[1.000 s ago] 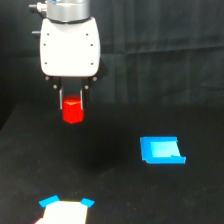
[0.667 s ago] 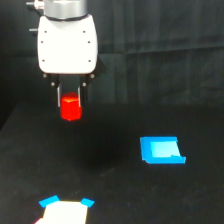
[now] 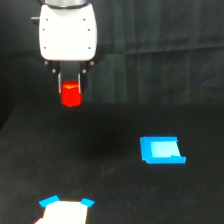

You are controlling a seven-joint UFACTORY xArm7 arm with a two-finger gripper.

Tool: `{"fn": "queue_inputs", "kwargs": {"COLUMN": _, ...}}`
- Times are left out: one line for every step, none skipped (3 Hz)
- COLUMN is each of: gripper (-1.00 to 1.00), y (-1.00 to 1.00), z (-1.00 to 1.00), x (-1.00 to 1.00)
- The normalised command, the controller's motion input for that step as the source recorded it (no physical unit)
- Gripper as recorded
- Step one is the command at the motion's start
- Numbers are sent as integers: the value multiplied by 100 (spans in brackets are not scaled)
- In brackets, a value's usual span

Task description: Pick up the red object from the table

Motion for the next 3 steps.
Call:
{"fn": "queue_inputs", "kwargs": {"gripper": -100, "y": -30, "z": 25, "x": -44}}
{"fn": "queue_inputs", "kwargs": {"gripper": -100, "y": -63, "z": 28, "x": -64}}
{"fn": "queue_inputs", "kwargs": {"gripper": -100, "y": -78, "z": 11, "x": -73}}
